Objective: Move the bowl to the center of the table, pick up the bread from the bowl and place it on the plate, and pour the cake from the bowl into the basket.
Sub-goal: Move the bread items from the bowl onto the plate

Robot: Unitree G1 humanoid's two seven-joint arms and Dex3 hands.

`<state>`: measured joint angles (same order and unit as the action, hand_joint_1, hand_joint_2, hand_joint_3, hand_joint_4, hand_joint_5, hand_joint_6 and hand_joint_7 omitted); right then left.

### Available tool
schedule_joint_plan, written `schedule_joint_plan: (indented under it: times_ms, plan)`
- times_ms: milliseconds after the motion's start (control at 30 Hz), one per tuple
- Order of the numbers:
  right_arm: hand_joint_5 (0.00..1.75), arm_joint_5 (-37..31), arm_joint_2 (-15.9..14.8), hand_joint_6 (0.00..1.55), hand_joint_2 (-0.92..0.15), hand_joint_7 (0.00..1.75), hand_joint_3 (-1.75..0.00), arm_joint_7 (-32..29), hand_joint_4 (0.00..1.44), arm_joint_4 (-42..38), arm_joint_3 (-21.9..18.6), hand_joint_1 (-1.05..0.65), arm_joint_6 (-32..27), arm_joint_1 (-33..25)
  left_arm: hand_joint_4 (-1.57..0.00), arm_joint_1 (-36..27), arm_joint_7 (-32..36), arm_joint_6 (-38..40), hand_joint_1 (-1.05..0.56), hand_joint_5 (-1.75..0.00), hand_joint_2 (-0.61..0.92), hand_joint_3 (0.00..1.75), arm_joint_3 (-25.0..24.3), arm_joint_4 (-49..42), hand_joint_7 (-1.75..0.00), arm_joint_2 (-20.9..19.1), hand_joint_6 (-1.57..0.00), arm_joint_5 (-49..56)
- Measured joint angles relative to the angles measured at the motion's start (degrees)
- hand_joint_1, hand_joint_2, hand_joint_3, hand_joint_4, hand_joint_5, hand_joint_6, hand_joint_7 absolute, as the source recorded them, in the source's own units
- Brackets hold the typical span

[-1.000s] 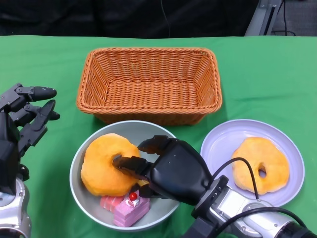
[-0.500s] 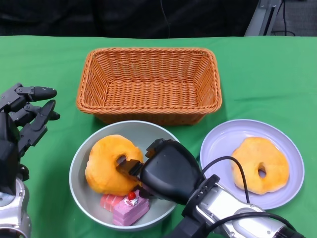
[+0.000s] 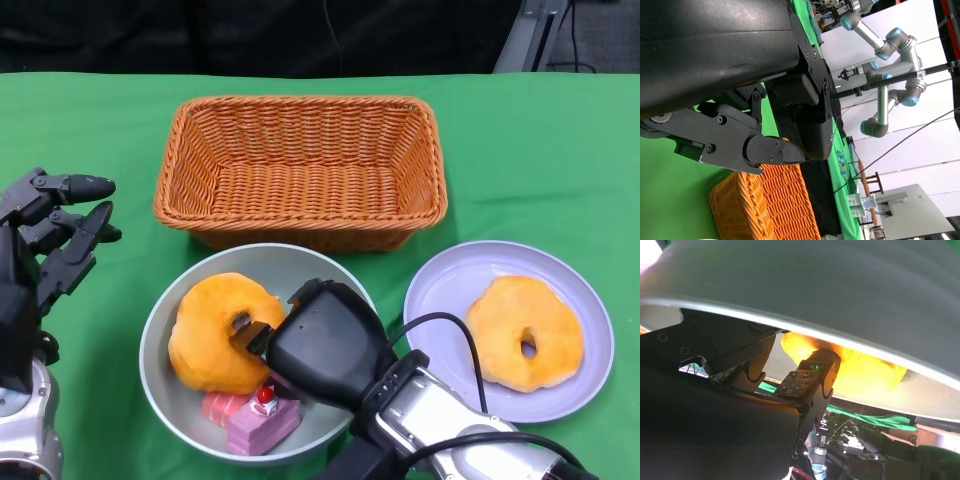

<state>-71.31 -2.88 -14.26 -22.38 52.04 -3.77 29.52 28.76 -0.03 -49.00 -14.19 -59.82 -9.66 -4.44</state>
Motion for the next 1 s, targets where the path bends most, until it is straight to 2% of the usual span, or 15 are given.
schedule_joint_plan:
  times_ms: [100,167,233,300,400,600,767,867,900,933,967,1000]
  plan:
    - [0.47,-1.36,0.23,0.87,-0.92,0.00,-0.18,2.38,0.80,0.55,0.76,-0.56,-1.24,0.36,-0.82,0.00,0.01,-0.01,-0.22,-1.23,0.92,0.26,0.01,0.00,-0.87,0.00,-0.85,0.06]
    - [0.43,-1.58,0.24,0.83,-0.92,0.00,-0.09,5.43,0.78,1.15,0.90,-0.52,-1.43,1.18,-0.82,0.00,0.01,-0.03,-0.22,-1.24,0.92,0.26,0.01,0.00,-0.88,0.00,-0.85,0.07]
    - [0.32,-1.65,0.15,0.83,-0.92,0.00,-0.02,7.84,0.84,1.79,0.90,-0.50,-1.36,1.98,-0.82,0.00,0.01,-0.05,-0.20,-1.24,0.92,0.27,0.01,0.00,-0.88,0.00,-0.85,0.07]
    - [0.30,-1.65,0.15,0.82,-0.92,0.00,-0.02,8.59,0.88,1.88,0.89,-0.50,-1.31,2.22,-0.82,0.00,0.01,-0.05,-0.20,-1.24,0.92,0.27,0.00,0.00,-0.88,0.00,-0.84,0.07]
    - [0.27,-1.46,0.14,0.78,-0.92,0.00,-0.01,9.17,0.89,1.26,0.84,-0.53,-1.00,2.53,-0.81,0.00,0.01,-0.06,-0.19,-1.23,0.92,0.27,0.00,0.00,-0.88,0.00,-0.84,0.08]
    - [0.25,0.38,0.12,0.73,-0.92,0.01,-0.03,10.31,0.91,0.02,0.67,-0.74,0.02,3.78,-0.81,0.00,0.17,-0.20,-0.21,-1.22,0.92,0.27,0.01,-0.01,-0.87,0.00,-0.85,0.37]
    - [0.31,1.62,-0.07,0.73,-0.92,0.00,-0.07,11.81,0.92,-0.16,0.59,-0.71,0.97,4.40,-0.81,0.00,0.16,-0.20,-0.19,-1.23,0.92,0.27,0.00,-0.01,-0.87,0.00,-0.85,0.34]
    - [0.56,2.59,-0.31,0.72,-0.92,0.00,-0.05,11.85,0.81,-0.19,0.54,-0.67,1.65,4.43,-0.81,0.00,0.16,-0.33,-0.19,-1.22,0.92,0.28,0.00,-0.02,-0.87,0.00,-0.85,0.36]
    - [0.59,2.67,-0.36,0.72,-0.92,0.00,-0.05,11.84,0.79,-0.20,0.54,-0.67,1.78,4.43,-0.81,0.00,0.17,-0.46,-0.19,-1.22,0.92,0.28,0.00,-0.02,-0.87,0.00,-0.85,0.38]
    - [0.65,2.76,-0.45,0.74,-0.92,0.01,-0.03,11.44,0.80,-0.38,0.51,-0.61,2.09,4.44,-0.81,0.01,0.16,-0.50,-0.19,-1.23,0.92,0.28,0.00,-0.02,-0.87,0.00,-0.85,0.37]
    - [0.80,3.06,-0.50,0.78,-0.92,0.01,-0.02,10.43,0.80,-0.86,0.38,-0.47,2.75,4.45,-0.82,0.02,0.16,-0.51,-0.19,-1.23,0.92,0.28,0.00,-0.04,-0.88,0.00,-0.84,0.36]
    - [0.88,3.59,-0.53,0.80,-0.92,0.01,-0.01,9.21,0.78,-1.49,0.12,-0.43,3.61,4.44,-0.82,0.03,0.15,-0.51,-0.20,-1.23,0.92,0.28,0.00,-0.07,-0.88,0.00,-0.84,0.34]
